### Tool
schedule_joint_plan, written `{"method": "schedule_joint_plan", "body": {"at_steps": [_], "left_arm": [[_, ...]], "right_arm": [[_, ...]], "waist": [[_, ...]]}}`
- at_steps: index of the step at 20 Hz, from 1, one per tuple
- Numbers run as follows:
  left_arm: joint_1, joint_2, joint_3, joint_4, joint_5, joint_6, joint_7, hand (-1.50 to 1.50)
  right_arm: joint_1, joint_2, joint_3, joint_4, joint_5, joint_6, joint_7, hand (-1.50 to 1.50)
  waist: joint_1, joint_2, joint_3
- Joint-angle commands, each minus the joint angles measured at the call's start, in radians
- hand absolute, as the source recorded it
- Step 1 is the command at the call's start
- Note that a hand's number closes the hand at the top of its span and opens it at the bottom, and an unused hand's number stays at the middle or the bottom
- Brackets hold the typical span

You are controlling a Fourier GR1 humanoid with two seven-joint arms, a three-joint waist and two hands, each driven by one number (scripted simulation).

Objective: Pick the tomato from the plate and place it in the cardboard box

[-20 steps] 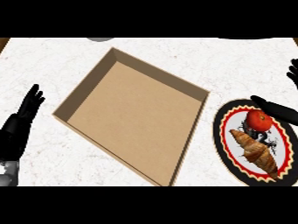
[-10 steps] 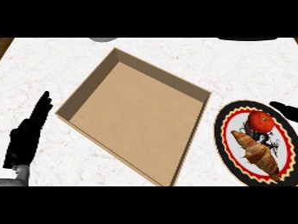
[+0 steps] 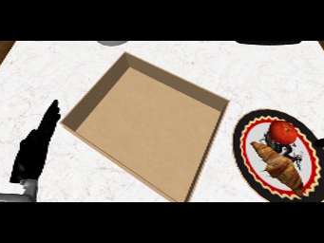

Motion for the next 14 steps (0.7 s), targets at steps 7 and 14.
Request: {"method": "schedule_joint_plan", "body": {"at_steps": [7,14], "left_arm": [[0.029,-0.005,0.02,-0.019,-0.011,-0.019,-0.019,0.0],[0.002,-0.038,0.047,-0.019,-0.039,-0.051,0.013,0.0]], "right_arm": [[-0.06,-0.012,0.128,-0.229,-0.048,0.277,0.472,-1.5],[-0.116,0.094,0.073,-0.205,0.05,0.325,0.577,-1.5]], "waist": [[0.004,0.001,0.003],[0.002,0.002,0.004]]}}
